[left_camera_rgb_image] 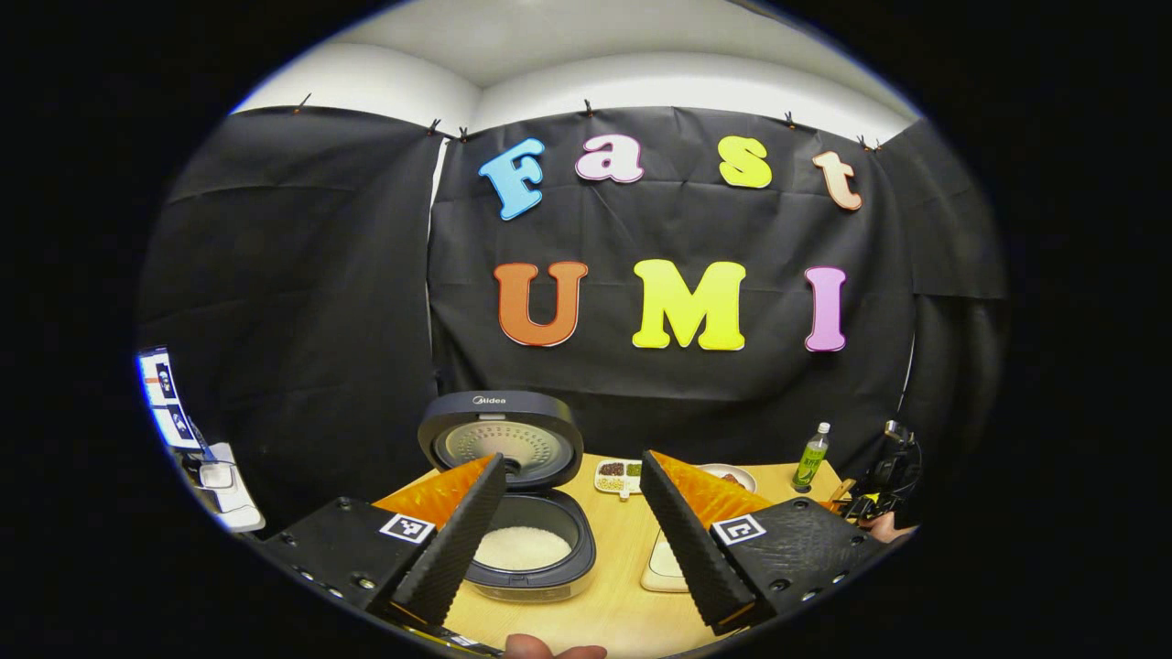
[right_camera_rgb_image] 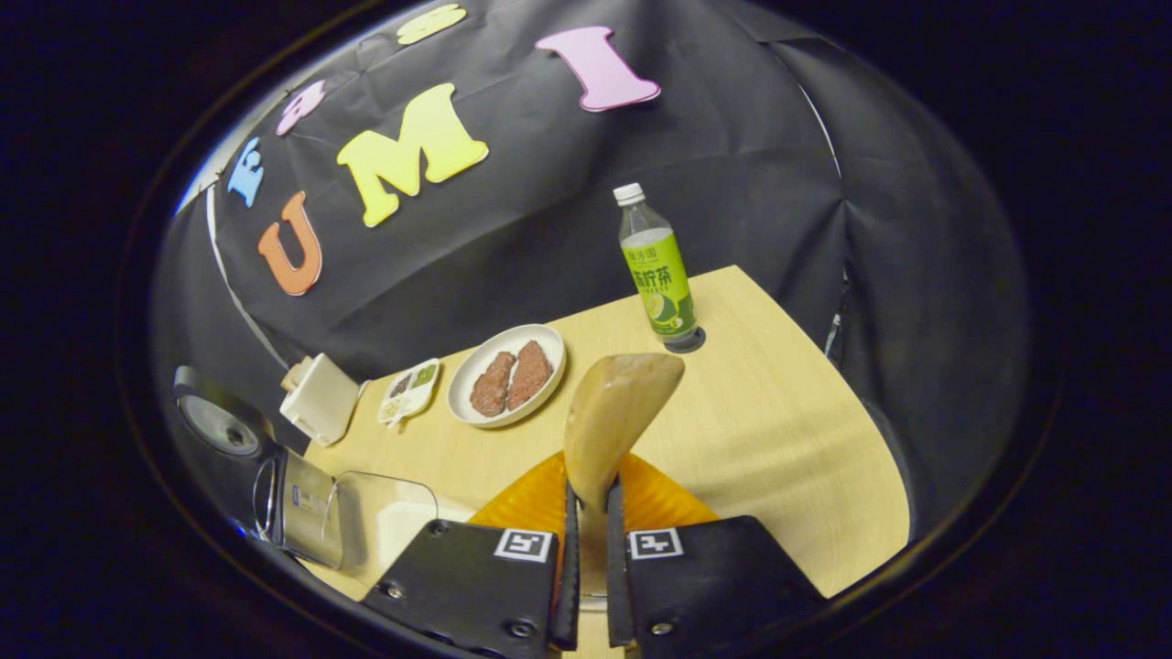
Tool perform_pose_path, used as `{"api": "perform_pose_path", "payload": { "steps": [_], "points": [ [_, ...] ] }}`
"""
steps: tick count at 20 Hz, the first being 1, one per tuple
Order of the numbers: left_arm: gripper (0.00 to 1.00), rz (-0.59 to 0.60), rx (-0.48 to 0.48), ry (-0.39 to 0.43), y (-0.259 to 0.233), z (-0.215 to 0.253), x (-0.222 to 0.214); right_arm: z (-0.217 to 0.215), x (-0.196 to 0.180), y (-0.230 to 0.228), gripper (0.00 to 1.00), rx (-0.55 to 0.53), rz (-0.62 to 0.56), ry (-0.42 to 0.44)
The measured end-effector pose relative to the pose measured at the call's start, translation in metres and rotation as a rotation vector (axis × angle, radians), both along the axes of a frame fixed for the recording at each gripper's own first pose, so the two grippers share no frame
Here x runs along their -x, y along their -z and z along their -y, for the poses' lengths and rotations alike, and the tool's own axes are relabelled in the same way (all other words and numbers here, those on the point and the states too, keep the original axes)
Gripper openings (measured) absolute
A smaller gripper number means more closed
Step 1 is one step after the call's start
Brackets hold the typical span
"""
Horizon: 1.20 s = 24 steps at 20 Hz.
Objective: Close the left gripper, press the button to open the rice cooker; take a wooden spoon from the chopstick holder with the right hand, scoop a spoonful of rice and pour it into the rice cooker, then put the wooden spoon back into the chopstick holder.
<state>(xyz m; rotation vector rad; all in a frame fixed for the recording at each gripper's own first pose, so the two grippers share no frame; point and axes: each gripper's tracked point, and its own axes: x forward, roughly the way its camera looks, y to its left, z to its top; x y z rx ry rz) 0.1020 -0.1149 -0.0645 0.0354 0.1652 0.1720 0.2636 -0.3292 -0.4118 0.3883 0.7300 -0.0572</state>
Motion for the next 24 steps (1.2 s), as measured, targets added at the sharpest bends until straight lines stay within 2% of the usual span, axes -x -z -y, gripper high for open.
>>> {"api": "perform_pose_path", "payload": {
  "steps": [3,8,12,15,19,24],
  "points": [
    [0.95,0.011,0.008,0.002,-0.004,-0.003,0.004,0.004,0.004,-0.02,0.1,0.03,0.032,0.022],
    [0.95,0.037,0.037,0.02,-0.012,-0.013,0.015,-0.001,0.006,-0.073,0.08,0.117,0.111,0.046],
    [0.95,0.08,0.043,0.034,-0.025,-0.032,0.02,-0.037,0.01,-0.121,0.08,0.158,0.166,0.019],
    [0.95,0.096,0.054,0.026,-0.028,-0.048,0.027,-0.089,0.009,-0.143,0.08,0.147,0.195,0.01],
    [0.95,0.077,0.052,0.011,-0.025,-0.067,0.033,-0.16,0.003,-0.131,0.08,0.157,0.19,-0.063],
    [0.94,0.073,0.05,-0.037,-0.026,-0.094,0.043,-0.184,-0.002,-0.082,0.08,0.296,0.153,-0.091]
  ]
}}
